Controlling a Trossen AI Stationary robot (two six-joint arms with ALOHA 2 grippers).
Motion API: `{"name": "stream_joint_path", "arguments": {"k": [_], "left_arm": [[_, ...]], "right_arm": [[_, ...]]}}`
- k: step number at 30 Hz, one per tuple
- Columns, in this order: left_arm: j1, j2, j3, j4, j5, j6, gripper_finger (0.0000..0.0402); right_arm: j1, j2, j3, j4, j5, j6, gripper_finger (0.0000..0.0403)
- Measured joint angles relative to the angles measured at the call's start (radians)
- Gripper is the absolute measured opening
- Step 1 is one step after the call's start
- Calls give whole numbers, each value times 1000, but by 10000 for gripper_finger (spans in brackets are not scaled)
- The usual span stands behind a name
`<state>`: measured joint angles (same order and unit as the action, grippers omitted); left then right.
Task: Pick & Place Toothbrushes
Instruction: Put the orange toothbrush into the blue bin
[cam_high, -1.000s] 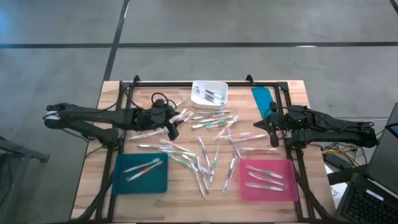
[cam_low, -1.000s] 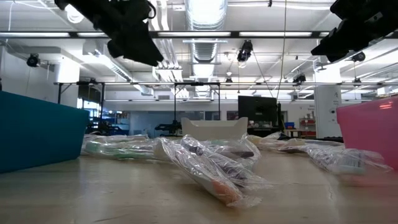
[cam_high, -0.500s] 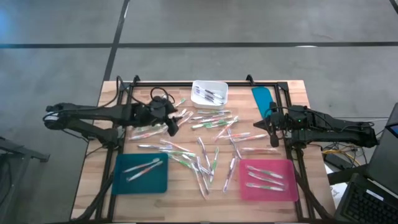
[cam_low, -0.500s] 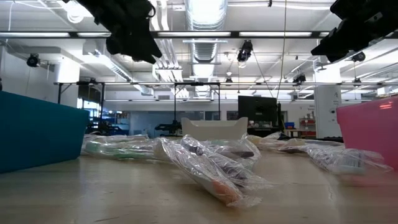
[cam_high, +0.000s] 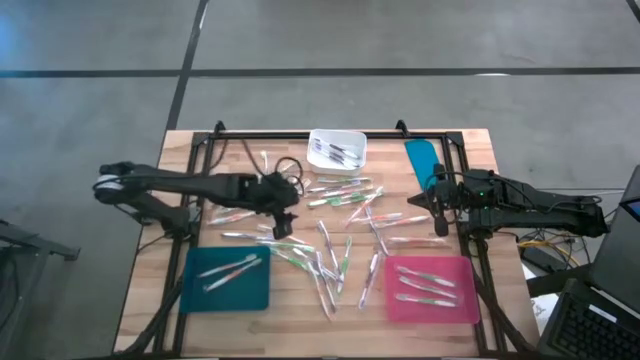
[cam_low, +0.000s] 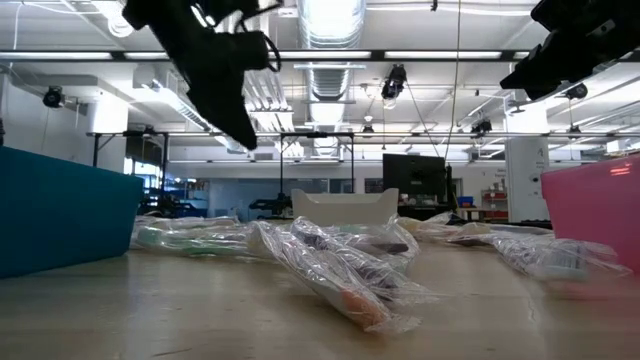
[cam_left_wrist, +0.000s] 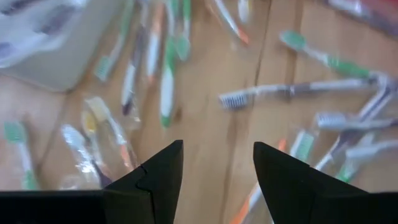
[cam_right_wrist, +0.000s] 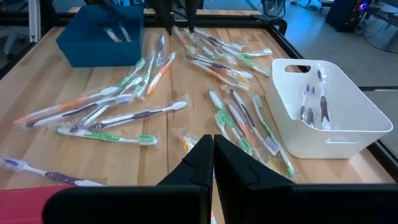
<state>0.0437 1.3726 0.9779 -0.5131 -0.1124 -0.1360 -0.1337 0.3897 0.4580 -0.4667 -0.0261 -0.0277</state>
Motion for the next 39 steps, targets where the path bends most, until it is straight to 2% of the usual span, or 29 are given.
{"name": "stream_joint_path", "arguments": {"k": [3, 12, 18, 26, 30, 34, 39], "left_arm": [[-2, 73, 62, -64, 32, 33, 199], [-23, 296, 259, -338, 41, 141, 199], [-41, 389, 356, -476, 40, 187, 199], [-86, 411, 412, -459, 39, 297, 199], [-81, 393, 410, -563, 26, 185, 199], [-77, 344, 407, -704, -72, 56, 199], [-77, 261, 338, -718, -88, -28, 199]], "right_arm": [[0, 0, 0, 0, 0, 0, 8], [0, 0, 0, 0, 0, -1, 8], [0, 0, 0, 0, 0, 0, 8], [0, 0, 0, 0, 0, -1, 8], [0, 0, 0, 0, 0, -1, 8], [0, 0, 0, 0, 0, -1, 8], [0, 0, 0, 0, 0, -1, 8]]}}
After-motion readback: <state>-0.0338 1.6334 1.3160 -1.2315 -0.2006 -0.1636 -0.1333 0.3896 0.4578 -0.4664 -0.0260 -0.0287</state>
